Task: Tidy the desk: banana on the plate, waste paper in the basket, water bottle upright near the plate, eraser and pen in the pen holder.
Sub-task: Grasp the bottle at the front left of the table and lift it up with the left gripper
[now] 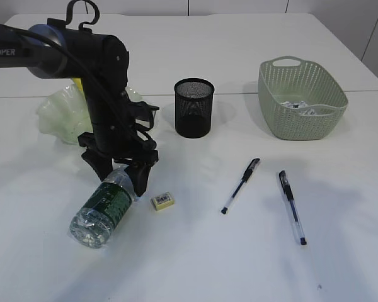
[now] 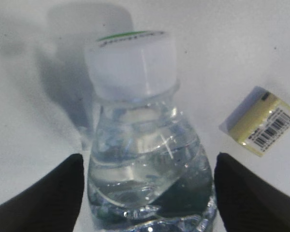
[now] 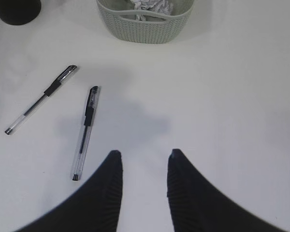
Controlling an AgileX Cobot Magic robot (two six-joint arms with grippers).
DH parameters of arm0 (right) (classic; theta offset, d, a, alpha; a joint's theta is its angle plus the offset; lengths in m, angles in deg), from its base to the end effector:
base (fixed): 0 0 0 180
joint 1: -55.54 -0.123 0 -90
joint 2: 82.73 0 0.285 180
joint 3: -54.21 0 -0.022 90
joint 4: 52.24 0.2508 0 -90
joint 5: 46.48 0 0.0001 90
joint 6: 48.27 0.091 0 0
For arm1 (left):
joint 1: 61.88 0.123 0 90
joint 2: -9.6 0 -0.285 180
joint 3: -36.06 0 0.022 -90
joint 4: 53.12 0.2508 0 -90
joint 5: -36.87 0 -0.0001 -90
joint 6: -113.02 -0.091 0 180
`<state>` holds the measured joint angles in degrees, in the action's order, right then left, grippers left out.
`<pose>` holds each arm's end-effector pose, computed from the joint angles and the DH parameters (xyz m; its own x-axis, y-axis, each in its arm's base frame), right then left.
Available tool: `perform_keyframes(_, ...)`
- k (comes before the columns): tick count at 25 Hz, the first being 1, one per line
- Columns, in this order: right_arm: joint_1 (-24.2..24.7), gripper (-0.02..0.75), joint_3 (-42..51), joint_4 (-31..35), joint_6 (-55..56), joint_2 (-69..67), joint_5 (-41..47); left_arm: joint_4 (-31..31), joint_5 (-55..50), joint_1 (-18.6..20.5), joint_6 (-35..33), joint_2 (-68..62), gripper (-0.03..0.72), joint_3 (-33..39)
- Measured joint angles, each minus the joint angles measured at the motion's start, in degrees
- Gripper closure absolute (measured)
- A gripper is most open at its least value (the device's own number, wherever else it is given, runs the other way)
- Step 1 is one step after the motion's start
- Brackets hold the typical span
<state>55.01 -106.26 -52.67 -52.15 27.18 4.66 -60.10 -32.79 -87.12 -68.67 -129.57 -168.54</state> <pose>0.2111 0.0014 0.3441 -0.7720 -0.0795 -0.6306 -0.0616 0.9968 -0.0503 0.3993 -0.1997 0.1349 -0.9076 0.4135 0.0728 0.4045 0.9076 -0.1127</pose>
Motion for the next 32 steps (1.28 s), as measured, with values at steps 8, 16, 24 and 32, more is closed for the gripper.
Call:
perform_keyframes(8,0.0,0.496,0.0,0.0,0.0,0.0,0.0,0.09,0.0,0.0,0.0,0.0,0.095,0.0)
perform_keyframes(16,0.0,0.496,0.0,0.0,0.0,0.0,0.0,0.2,0.0,0.0,0.0,0.0,0.115,0.0)
perform_keyframes(24,0.0,0.496,0.0,-0.1,0.0,0.0,-0.19,0.2,0.0,0.0,0.0,0.0,0.157,0.0)
perform_keyframes(32,0.0,0.496,0.0,-0.1,0.0,0.0,-0.19,0.2,0.0,0.0,0.0,0.0,0.16,0.0)
